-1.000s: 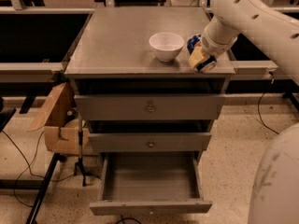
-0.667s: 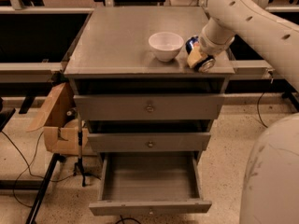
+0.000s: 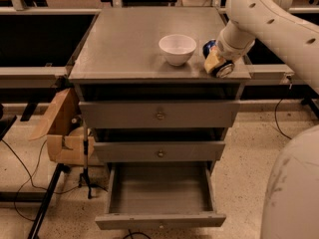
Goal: Pick pepsi can from bottom drawer and place on counter
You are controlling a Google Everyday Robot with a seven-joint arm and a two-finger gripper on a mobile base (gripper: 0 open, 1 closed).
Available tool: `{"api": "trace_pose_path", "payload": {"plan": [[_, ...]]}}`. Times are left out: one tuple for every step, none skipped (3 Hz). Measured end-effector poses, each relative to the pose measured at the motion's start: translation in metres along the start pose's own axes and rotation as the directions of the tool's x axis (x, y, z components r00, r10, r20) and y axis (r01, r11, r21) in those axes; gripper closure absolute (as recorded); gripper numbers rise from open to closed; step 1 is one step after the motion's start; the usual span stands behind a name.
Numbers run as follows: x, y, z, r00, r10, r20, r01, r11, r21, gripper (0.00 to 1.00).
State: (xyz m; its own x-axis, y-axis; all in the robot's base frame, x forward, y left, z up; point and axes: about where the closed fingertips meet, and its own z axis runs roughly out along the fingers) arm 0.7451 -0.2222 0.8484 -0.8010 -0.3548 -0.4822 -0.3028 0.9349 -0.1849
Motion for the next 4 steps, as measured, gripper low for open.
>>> {"api": "trace_pose_path", "payload": {"plan": [[0.014,-0.014,-0.002,0.998,0.058,0.008,-0.058,0.9976,0.038,0.28],[0.022,-0.023,-0.009,0.995,0.102,0.021,-0.104,0.9918,0.074,0.03],[0.024,-0.028,-0.019,0.992,0.119,0.033,-0.122,0.9878,0.097,0.00],[0.024,-0.029,-0.040,0.990,0.133,0.054,-0.139,0.9825,0.124,0.00]]}}
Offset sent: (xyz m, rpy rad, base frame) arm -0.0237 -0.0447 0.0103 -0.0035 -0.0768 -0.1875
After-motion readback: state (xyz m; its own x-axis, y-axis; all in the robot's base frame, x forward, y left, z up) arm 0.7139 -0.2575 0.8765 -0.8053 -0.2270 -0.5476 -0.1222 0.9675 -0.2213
